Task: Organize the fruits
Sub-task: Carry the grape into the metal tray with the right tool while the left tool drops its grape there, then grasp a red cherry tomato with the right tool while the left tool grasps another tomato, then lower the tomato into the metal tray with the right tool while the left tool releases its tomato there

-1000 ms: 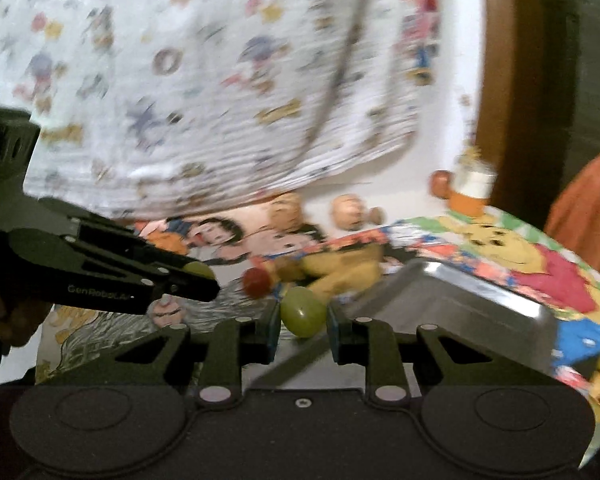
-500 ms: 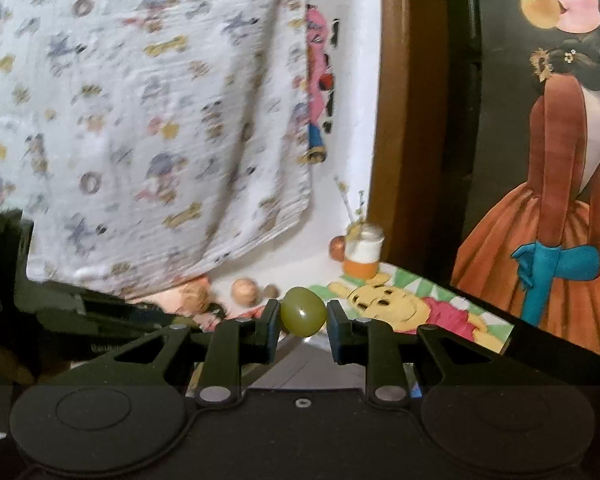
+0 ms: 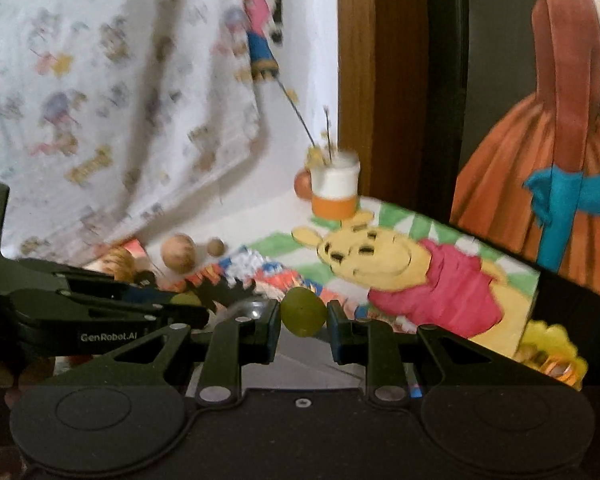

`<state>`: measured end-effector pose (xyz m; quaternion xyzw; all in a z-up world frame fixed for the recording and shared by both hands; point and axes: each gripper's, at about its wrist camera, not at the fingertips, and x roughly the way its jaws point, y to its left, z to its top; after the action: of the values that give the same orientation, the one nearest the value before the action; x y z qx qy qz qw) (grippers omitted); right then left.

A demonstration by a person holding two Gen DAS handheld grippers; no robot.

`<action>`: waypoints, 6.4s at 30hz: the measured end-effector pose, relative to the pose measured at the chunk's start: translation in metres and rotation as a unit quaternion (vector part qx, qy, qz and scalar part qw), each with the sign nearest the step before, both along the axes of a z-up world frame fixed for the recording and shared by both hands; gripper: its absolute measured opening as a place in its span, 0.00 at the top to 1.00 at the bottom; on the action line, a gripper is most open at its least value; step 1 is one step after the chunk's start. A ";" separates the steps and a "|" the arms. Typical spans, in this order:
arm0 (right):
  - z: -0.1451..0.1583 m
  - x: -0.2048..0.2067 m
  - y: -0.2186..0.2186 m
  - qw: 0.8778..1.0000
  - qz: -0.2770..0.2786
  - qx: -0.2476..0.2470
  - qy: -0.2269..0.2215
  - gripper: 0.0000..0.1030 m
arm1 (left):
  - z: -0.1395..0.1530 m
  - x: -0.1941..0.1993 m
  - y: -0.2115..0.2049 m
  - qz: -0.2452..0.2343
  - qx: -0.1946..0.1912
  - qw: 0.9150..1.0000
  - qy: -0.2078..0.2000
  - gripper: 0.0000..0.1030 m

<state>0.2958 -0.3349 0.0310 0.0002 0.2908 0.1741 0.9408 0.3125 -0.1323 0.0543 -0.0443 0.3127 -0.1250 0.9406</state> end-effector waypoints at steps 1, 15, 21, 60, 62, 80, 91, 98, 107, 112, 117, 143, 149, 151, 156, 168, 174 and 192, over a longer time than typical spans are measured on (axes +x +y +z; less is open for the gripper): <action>-0.009 0.006 0.000 1.000 -0.002 -0.001 0.006 0.74 | -0.005 0.009 -0.002 -0.003 0.001 1.000 0.007 0.73; -0.062 0.032 -0.004 0.998 -0.023 -0.035 0.051 0.74 | -0.052 0.057 -0.017 -0.016 0.025 0.998 0.062 0.73; -0.067 0.034 -0.005 0.998 -0.025 -0.033 0.055 0.74 | -0.053 0.060 -0.022 -0.017 0.043 0.996 0.075 0.73; 0.030 -0.113 0.017 0.998 -0.003 -0.022 -0.061 0.01 | 0.031 -0.053 0.025 0.043 0.052 0.997 -0.036 0.00; 0.037 -0.127 0.026 0.998 0.007 -0.017 -0.060 0.01 | 0.033 -0.070 0.034 0.046 0.048 0.997 -0.042 0.00; 0.036 -0.217 0.116 0.997 0.061 0.037 -0.003 0.01 | 0.035 -0.191 0.132 0.071 0.022 0.996 -0.054 0.00; 0.008 -0.213 0.171 0.994 0.106 -0.001 0.027 0.01 | 0.000 -0.218 0.182 0.101 0.016 0.995 -0.019 0.00; -0.014 -0.189 0.198 0.993 0.104 -0.008 0.057 0.01 | -0.022 -0.213 0.203 0.114 0.007 0.993 0.002 0.00; -0.030 -0.154 0.224 0.993 0.098 -0.069 0.015 0.02 | -0.039 -0.193 0.220 0.136 -0.007 0.991 0.007 0.00; -0.036 -0.128 0.235 0.991 0.112 -0.072 0.019 0.07 | -0.044 -0.181 0.224 0.141 -0.015 0.990 0.006 0.00; -0.045 -0.109 0.246 0.988 0.121 -0.091 0.018 0.15 | -0.049 -0.171 0.221 0.131 -0.020 0.991 0.005 0.00; -0.059 -0.074 0.247 0.994 0.102 -0.022 0.036 0.58 | -0.056 -0.150 0.204 0.102 -0.002 0.995 0.005 0.49; -0.058 -0.072 0.250 0.994 0.104 -0.011 0.036 0.64 | -0.056 -0.150 0.204 0.112 -0.001 0.994 0.005 0.62; -0.059 -0.071 0.251 0.994 0.105 -0.009 0.035 0.68 | -0.056 -0.149 0.204 0.114 -0.001 0.993 0.006 0.66; -0.059 -0.072 0.249 0.994 0.106 0.003 0.037 0.69 | -0.056 -0.148 0.202 0.116 0.005 0.993 0.007 0.70; -0.046 -0.098 0.215 0.993 0.102 0.053 0.029 0.69 | -0.050 -0.157 0.188 0.106 0.003 0.994 0.015 0.71; -0.031 -0.113 0.177 0.993 0.083 0.078 0.004 0.69 | -0.039 -0.159 0.171 0.100 -0.005 0.995 0.008 0.71; -0.053 -0.101 0.043 0.995 -0.048 0.085 -0.002 0.69 | -0.026 -0.117 0.050 0.022 -0.007 1.000 0.001 0.71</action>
<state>0.1943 -0.2919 -0.0215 0.0939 0.2729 0.1529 0.9452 0.1955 -0.0828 0.0283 -0.0579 0.3117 -0.1060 0.9425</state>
